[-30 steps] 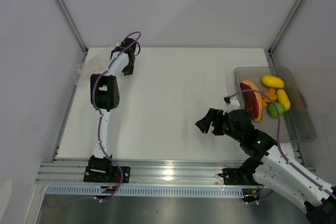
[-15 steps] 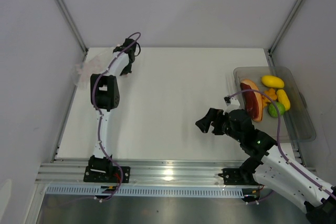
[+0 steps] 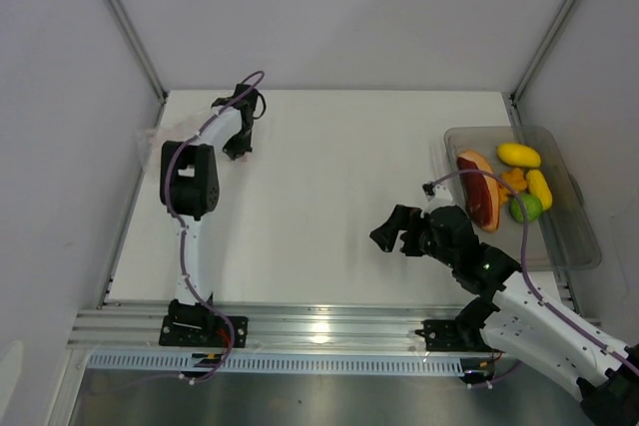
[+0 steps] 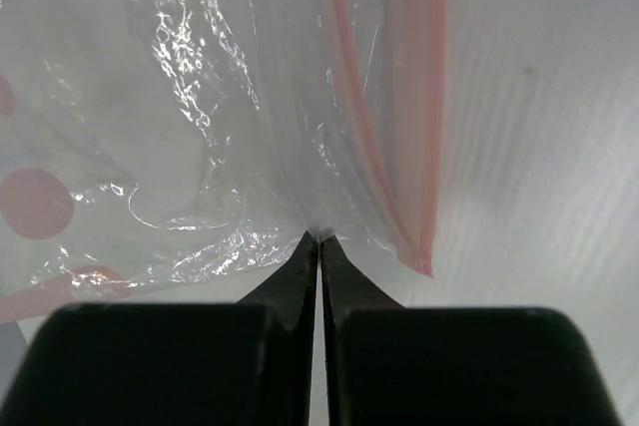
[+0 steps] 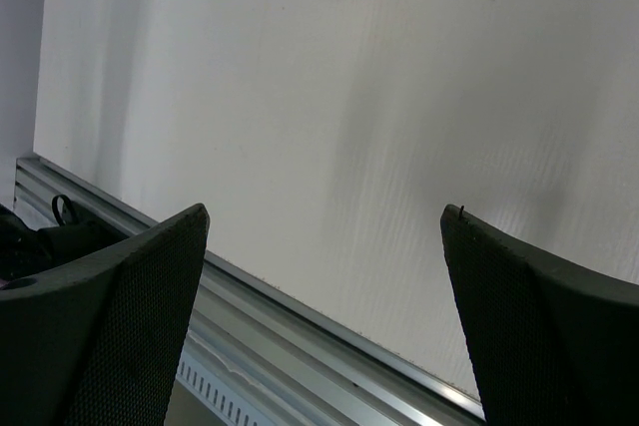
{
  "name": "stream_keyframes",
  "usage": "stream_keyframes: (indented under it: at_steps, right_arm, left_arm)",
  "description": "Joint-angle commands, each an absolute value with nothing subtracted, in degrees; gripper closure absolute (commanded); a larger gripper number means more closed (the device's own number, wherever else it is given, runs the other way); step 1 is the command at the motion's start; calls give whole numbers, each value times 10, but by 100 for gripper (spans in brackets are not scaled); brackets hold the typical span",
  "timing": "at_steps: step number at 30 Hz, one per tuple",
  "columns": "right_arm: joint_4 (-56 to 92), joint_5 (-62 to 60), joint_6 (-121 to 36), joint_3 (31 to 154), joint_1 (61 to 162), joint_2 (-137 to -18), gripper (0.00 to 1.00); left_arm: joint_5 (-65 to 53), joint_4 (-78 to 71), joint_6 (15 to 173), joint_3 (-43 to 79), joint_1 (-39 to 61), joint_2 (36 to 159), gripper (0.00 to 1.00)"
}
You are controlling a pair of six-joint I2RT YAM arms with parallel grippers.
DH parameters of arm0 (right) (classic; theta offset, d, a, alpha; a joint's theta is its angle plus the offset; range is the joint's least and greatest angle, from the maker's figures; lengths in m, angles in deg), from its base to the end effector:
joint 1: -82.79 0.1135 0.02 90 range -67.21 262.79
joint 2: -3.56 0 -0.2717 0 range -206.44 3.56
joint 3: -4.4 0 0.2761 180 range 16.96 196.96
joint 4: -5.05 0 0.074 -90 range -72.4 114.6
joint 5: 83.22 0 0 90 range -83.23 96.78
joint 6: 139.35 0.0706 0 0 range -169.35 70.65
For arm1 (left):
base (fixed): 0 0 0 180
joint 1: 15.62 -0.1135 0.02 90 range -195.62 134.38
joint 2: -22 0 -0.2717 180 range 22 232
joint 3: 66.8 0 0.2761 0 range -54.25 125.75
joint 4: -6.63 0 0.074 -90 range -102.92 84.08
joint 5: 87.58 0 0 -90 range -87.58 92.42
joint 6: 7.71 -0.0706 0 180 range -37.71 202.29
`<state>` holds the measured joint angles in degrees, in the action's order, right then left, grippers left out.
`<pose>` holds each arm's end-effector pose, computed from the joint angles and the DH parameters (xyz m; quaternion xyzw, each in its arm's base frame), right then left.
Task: Place the food in the zip-top bag and seal the zipper
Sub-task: Pick up the zipper food storage bag at the corner of the board, then open the zipper of the food storage bag.
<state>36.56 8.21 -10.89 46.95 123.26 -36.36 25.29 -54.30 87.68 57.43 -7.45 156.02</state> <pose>0.1640 0.1376 0.2307 -0.0088 0.8610 0.3148 0.3993 0.5254 -0.0477 0.1307 -0.0097 0.9668 0.1747 0.1861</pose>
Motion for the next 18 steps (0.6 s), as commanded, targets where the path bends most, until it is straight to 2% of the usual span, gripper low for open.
stream_keyframes:
  at_steps: [1, 8, 12, 18]
  right_arm:
    - [366, 82, -100, 489, 1230, -375, 0]
    - [418, 80, -98, 537, 1224, -380, 1]
    - [407, 21, -79, 547, 1216, -398, 1]
    - [376, -7, -37, 519, 1211, -415, 3]
  left_arm:
    - [190, -531, 929, 515, -48, 1438, 99]
    - [88, -470, 1020, 323, 31, 1222, 99]
    - [46, -403, 1071, 166, 89, 1067, 99]
    - [-6, -353, 1128, 21, 178, 937, 99]
